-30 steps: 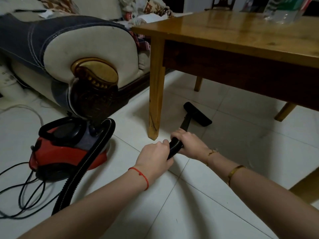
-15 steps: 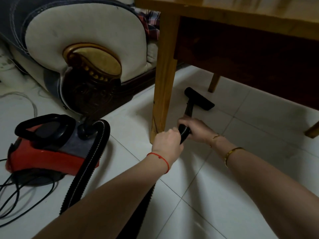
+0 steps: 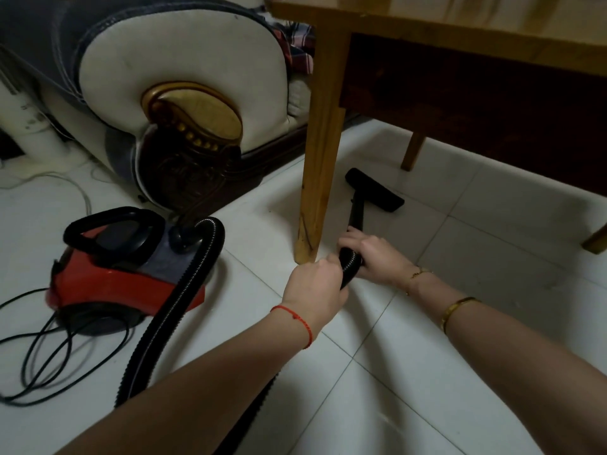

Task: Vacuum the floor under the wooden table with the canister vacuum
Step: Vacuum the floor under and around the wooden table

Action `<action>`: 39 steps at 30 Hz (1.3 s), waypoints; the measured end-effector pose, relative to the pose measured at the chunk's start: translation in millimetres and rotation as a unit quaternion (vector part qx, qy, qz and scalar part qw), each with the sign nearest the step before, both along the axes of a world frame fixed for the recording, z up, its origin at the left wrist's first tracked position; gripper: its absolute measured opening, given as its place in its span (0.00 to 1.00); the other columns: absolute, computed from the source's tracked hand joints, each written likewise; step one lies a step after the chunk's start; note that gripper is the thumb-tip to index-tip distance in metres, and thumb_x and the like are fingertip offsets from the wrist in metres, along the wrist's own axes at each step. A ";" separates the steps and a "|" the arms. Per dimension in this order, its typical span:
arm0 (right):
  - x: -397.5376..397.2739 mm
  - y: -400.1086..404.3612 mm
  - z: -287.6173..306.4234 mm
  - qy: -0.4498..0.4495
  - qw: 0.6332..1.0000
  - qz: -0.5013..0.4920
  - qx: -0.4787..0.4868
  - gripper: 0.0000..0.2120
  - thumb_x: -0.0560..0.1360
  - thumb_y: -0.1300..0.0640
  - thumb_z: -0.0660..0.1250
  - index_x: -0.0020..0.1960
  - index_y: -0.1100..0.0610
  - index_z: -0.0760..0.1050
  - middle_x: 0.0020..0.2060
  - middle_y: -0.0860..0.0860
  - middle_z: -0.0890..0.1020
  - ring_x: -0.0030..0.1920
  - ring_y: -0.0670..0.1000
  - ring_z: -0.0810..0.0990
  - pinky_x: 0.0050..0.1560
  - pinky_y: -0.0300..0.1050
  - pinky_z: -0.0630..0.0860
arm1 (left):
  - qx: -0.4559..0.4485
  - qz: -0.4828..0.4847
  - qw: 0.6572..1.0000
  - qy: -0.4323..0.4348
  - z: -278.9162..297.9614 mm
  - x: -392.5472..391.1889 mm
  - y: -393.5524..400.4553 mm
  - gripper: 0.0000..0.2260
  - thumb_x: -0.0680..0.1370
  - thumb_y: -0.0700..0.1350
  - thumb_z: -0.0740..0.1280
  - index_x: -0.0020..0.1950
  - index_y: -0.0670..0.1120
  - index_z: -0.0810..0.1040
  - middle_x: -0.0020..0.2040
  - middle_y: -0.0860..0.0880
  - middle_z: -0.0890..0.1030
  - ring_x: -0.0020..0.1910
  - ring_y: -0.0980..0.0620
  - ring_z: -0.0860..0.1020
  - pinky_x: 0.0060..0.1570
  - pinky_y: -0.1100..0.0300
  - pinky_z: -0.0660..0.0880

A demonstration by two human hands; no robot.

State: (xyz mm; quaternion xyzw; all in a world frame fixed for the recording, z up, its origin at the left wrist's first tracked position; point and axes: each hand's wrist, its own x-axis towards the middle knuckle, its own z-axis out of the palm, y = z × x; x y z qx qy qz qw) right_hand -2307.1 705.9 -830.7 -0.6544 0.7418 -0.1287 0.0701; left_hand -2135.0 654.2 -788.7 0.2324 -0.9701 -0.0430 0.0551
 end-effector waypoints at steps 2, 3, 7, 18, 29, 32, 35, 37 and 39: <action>15.2 6.0 5.1 -0.019 1.000 0.006 -0.005 0.07 0.73 0.53 0.69 0.45 0.51 0.70 0.43 0.43 0.71 0.49 0.45 0.71 0.52 0.39 0.71 | 0.004 -0.004 1.000 -0.008 5.5 13.6 5.1 0.13 0.79 0.50 0.61 0.57 0.43 0.70 0.48 0.45 0.79 0.46 0.45 0.81 0.37 0.58 0.67; 22.4 9.0 8.9 -0.024 1.000 0.011 -0.005 0.07 0.73 0.53 0.69 0.44 0.51 0.70 0.43 0.43 0.71 0.50 0.46 0.72 0.60 0.42 0.71 | 0.008 -0.003 1.000 -0.011 9.2 20.2 7.8 0.13 0.79 0.51 0.61 0.57 0.43 0.70 0.48 0.46 0.79 0.46 0.45 0.81 0.37 0.58 0.67; 50.0 24.2 29.7 -0.039 0.999 0.014 0.016 0.06 0.73 0.55 0.68 0.44 0.52 0.70 0.42 0.45 0.73 0.50 0.48 0.75 0.72 0.49 0.64 | 0.022 -0.002 0.999 -0.034 30.6 44.7 19.5 0.12 0.79 0.51 0.61 0.57 0.43 0.69 0.47 0.46 0.79 0.45 0.45 0.81 0.38 0.58 0.68; 135.4 81.5 141.9 -0.125 0.989 -0.028 0.069 0.08 0.70 0.57 0.69 0.45 0.53 0.70 0.43 0.44 0.74 0.47 0.45 0.69 0.39 0.38 0.67 | 0.078 -0.050 0.991 -0.095 173.8 120.6 55.5 0.15 0.61 0.48 0.77 0.41 0.44 0.77 0.31 0.49 0.78 0.26 0.51 0.77 0.27 0.66 0.62; 237.1 122.3 242.1 -0.245 0.960 -0.066 0.120 0.09 0.69 0.60 0.71 0.46 0.58 0.73 0.42 0.48 0.74 0.41 0.45 0.69 0.43 0.40 0.71 | 0.131 -0.029 0.975 -0.176 272.8 202.9 89.8 0.13 0.78 0.50 0.63 0.57 0.44 0.71 0.50 0.48 0.78 0.46 0.48 0.80 0.40 0.61 0.67; 264.1 131.1 258.5 -0.262 0.951 -0.066 0.150 0.11 0.68 0.59 0.72 0.47 0.58 0.73 0.44 0.50 0.76 0.42 0.47 0.70 0.48 0.44 0.75 | 0.158 -0.026 0.968 -0.196 288.6 227.6 98.9 0.12 0.78 0.49 0.63 0.58 0.44 0.71 0.50 0.48 0.79 0.47 0.48 0.80 0.42 0.60 0.71; 288.7 138.7 274.9 -0.275 0.945 -0.078 0.158 0.16 0.67 0.58 0.73 0.52 0.57 0.74 0.48 0.52 0.77 0.47 0.49 0.73 0.51 0.45 0.75 | 0.149 -0.025 0.966 -0.210 305.2 246.6 103.9 0.12 0.78 0.49 0.62 0.58 0.44 0.71 0.51 0.48 0.79 0.48 0.48 0.80 0.43 0.59 0.71; 305.2 139.8 284.2 -0.256 0.950 -0.095 0.152 0.18 0.68 0.57 0.72 0.55 0.57 0.73 0.51 0.53 0.77 0.51 0.52 0.74 0.51 0.45 0.75 | 0.150 -0.014 0.966 -0.210 314.5 256.0 105.7 0.12 0.79 0.50 0.61 0.58 0.44 0.72 0.51 0.48 0.79 0.48 0.49 0.80 0.41 0.61 0.69; 320.4 137.9 290.1 -0.234 0.950 -0.130 0.161 0.15 0.70 0.57 0.71 0.55 0.57 0.73 0.51 0.54 0.77 0.49 0.54 0.77 0.48 0.44 0.74 | 0.153 -0.002 0.965 -0.214 322.9 263.8 106.3 0.12 0.79 0.50 0.62 0.57 0.44 0.72 0.51 0.48 0.79 0.48 0.49 0.79 0.42 0.61 0.70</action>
